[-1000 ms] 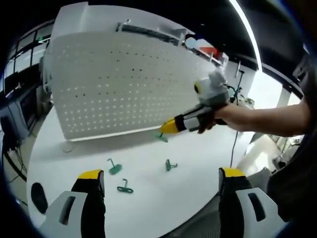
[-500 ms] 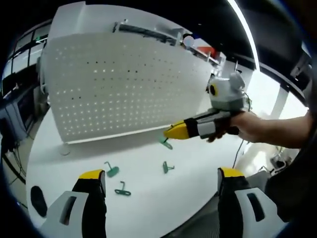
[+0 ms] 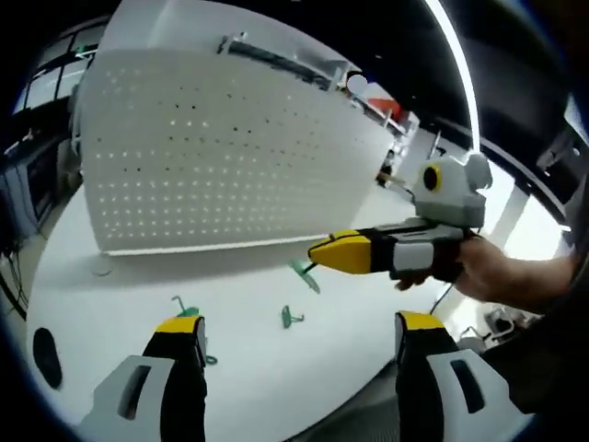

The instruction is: Insert the hook assembly into the mounting plate slot until the hook locks in place.

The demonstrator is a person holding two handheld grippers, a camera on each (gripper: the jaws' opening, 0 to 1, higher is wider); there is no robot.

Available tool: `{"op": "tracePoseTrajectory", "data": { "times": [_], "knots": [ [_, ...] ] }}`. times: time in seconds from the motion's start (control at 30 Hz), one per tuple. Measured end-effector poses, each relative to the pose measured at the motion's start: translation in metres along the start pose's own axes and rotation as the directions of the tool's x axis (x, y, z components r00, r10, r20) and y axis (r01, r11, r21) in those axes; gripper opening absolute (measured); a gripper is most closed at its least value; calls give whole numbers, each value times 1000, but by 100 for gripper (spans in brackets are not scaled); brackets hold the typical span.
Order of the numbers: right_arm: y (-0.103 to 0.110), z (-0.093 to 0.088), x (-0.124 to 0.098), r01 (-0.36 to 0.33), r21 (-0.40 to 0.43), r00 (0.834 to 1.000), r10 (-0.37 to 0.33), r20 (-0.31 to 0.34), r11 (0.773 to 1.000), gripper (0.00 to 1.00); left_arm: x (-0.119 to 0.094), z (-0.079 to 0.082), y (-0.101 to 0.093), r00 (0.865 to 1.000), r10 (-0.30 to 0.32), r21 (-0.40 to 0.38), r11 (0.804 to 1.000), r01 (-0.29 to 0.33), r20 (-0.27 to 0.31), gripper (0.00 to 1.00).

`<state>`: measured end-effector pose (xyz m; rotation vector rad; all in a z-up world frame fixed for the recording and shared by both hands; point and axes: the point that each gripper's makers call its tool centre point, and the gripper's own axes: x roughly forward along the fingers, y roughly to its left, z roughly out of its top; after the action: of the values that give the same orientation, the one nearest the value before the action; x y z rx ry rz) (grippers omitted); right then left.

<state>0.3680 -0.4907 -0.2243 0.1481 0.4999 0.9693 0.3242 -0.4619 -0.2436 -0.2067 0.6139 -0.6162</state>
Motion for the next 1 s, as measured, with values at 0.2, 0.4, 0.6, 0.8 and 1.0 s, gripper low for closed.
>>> {"op": "tracePoseTrajectory", "data": {
  "times": [0.2,0.4,0.6,0.8,1.0],
  "knots": [
    [12,7,-7,-12,9,999,11,35,1000,0,2,0,-3,1000,-9,-5,1000,9,0,73],
    [27,14,-11,-32,19,997,31,70,999,0,0,13,-9,998,-41,-34,999,42,43,54],
    [38,21,-14,-47,15,994,45,101,999,0,0,22,-10,995,-63,-91,993,70,79,46],
    [45,29,-17,-57,9,990,55,129,998,0,-3,33,-12,990,-77,-104,990,90,120,31],
    [48,37,-19,-67,15,986,64,152,998,0,-6,41,-17,978,-125,-204,966,158,166,22]
  ]
}}
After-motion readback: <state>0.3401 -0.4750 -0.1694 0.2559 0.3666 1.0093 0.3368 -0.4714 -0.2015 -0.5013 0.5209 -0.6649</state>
